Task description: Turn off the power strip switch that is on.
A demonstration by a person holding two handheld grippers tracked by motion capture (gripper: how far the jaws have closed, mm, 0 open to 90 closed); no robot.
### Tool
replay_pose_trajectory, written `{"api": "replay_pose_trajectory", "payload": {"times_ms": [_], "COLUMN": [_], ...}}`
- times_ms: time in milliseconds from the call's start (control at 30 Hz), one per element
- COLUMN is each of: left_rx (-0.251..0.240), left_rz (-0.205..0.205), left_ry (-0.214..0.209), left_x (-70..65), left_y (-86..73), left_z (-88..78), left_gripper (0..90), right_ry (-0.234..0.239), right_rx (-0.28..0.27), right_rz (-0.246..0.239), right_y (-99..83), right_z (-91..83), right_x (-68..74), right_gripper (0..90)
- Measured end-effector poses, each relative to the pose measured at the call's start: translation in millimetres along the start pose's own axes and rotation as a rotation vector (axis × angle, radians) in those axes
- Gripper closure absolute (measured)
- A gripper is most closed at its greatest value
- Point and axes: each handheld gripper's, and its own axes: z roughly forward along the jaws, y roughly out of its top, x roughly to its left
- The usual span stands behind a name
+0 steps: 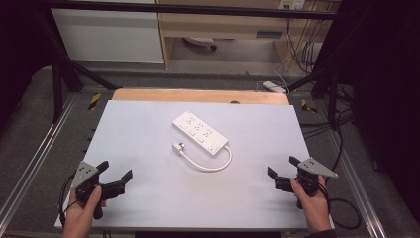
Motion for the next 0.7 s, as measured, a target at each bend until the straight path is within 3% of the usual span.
{"api": "replay_pose_trajectory", "payload": {"times_ms": [467, 700], "left_rx": [0.023, 0.029], "left_rz": [0.005, 0.019], "left_ry": [-0.018, -0.025], "left_x": [-0.7, -1.4], "left_y": [-1.8, -2.0], "left_z": [2.5, 3.1], "left_gripper": [5.9, 5.8], "right_ry": [0.005, 0.013], "right_rx": [0.009, -0.021], "right_rz": [0.020, 0.012], "right_y": [0.0, 3.6], "right_z": [1.4, -2.0], "right_x": [-1.1, 1.1], "right_gripper": [5.2, 5.2]}}
